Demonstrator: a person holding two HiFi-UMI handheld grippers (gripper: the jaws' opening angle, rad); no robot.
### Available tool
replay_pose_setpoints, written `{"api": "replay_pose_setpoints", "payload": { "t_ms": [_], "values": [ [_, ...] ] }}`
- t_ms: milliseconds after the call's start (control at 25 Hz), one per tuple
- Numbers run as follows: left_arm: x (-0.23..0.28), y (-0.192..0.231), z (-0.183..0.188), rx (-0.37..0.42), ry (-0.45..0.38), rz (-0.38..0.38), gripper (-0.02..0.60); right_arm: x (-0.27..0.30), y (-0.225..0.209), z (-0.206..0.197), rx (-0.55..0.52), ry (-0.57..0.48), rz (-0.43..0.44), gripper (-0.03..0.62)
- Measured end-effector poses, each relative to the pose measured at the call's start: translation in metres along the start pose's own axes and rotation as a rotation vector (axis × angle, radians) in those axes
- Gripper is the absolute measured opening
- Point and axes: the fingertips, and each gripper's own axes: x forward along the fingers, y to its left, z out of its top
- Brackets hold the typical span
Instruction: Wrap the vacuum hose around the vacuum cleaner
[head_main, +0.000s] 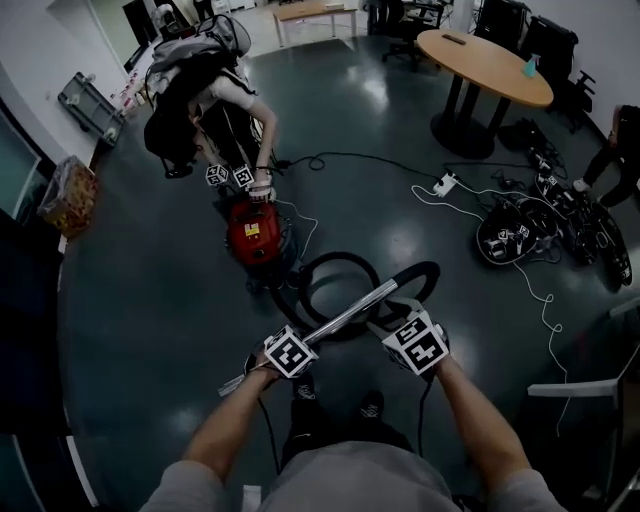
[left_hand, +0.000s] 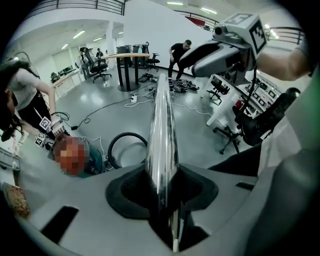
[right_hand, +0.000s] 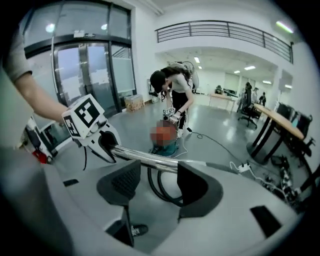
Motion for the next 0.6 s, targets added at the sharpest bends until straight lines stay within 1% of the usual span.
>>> {"api": "replay_pose_setpoints", "payload": {
  "t_ms": [200,280,360,520,600],
  "values": [
    [0.010,0.041,-0.003,-0.093,-0.070,-0.040,0.153,0.042,0.020,0.000,0.252,-0.030,0.059,0.218],
    [0.020,0.059,-0.007,-0.121,-0.092,-0.061,0.153,0.063,0.027,0.001,0.324,-0.045,0.076,0.218],
    [0.034,0.077,-0.012,-0.144,-0.115,-0.081,0.153,0.086,0.035,0.000,0.347,-0.066,0.090,0.218],
    [0.075,0.101,-0.022,-0.182,-0.163,-0.111,0.153,0.131,0.051,-0.020,0.332,-0.089,0.101,0.215],
    [0.098,0.115,-0.023,-0.220,-0.198,-0.119,0.153,0.154,0.051,-0.031,0.367,-0.094,0.110,0.215]
  ]
}}
